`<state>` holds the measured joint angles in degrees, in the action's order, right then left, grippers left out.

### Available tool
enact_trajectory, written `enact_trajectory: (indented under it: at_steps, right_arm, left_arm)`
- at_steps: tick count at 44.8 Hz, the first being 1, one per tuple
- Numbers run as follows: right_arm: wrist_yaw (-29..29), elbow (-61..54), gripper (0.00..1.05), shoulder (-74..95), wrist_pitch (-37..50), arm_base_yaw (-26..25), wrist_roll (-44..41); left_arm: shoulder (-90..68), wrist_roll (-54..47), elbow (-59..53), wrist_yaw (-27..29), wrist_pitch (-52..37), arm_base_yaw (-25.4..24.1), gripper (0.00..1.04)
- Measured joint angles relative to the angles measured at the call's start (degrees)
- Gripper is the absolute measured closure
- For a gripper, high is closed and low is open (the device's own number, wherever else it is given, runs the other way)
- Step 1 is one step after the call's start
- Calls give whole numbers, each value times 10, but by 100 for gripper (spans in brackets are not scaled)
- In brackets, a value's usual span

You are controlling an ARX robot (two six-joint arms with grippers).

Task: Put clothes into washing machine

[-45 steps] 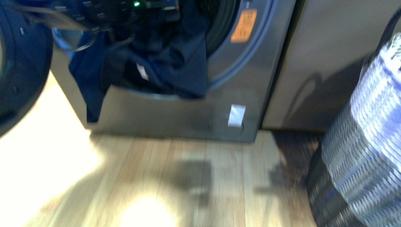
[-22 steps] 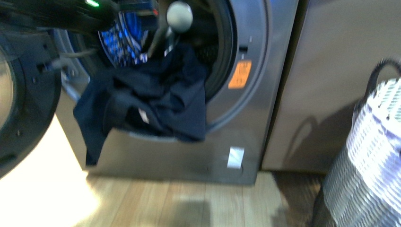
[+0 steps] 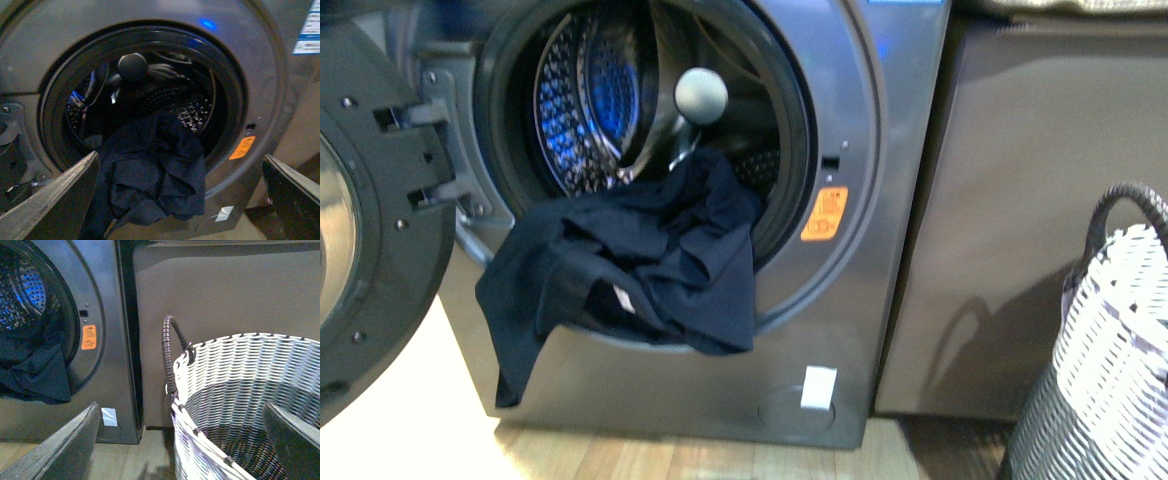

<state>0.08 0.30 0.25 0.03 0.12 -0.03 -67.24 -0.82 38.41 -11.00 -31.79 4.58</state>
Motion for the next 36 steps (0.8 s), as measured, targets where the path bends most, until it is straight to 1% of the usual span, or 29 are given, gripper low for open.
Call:
enact_trajectory:
  at_steps: [3, 4, 6, 7, 9, 10, 12, 14, 17, 19, 24, 26, 27, 28, 32, 36]
  right_arm:
    - [0, 0, 7, 0, 0, 0, 0]
    - [0, 0, 7, 0, 0, 0, 0]
    - [0, 0, 7, 0, 0, 0, 0]
    - [0, 0, 7, 0, 0, 0, 0]
    - [0, 0, 7, 0, 0, 0, 0]
    - [0, 0, 7, 0, 0, 0, 0]
    - [0, 0, 7, 0, 0, 0, 0]
    - [0, 0, 7, 0, 0, 0, 0]
    - [0, 0, 7, 0, 0, 0, 0]
    - [0, 0, 7, 0, 0, 0, 0]
    - [0, 0, 7, 0, 0, 0, 0]
    - [0, 0, 7, 0, 0, 0, 0]
    - [0, 0, 7, 0, 0, 0, 0]
    - [0, 0, 7, 0, 0, 0, 0]
    - [0, 0, 7, 0, 0, 0, 0]
    - [0, 0, 7, 0, 0, 0, 0]
  left_arm:
    - [50, 0, -34, 3, 6, 12, 6]
    - [62, 0, -40, 17, 14, 18, 7]
    - [84, 1, -46, 75, 44, 30, 14]
    - [99, 2, -57, 122, 53, 33, 19]
    - [113, 3, -77, 162, 52, 33, 26]
    - [120, 4, -89, 170, 50, 31, 30]
    - [132, 5, -111, 174, 44, 28, 37]
    - [146, 7, -142, 174, 35, 19, 48]
    - [162, 7, -171, 169, 27, 14, 59]
    - [180, 8, -195, 163, 21, 9, 69]
    - [209, 8, -228, 153, 15, 2, 87]
    - [221, 9, -240, 127, 15, -14, 94]
    - [229, 8, -249, 118, 15, -26, 100]
    - [234, 9, -255, 115, 15, -32, 102]
    - [258, 9, -276, 114, 15, -45, 101]
    - [280, 9, -293, 111, 18, -45, 101]
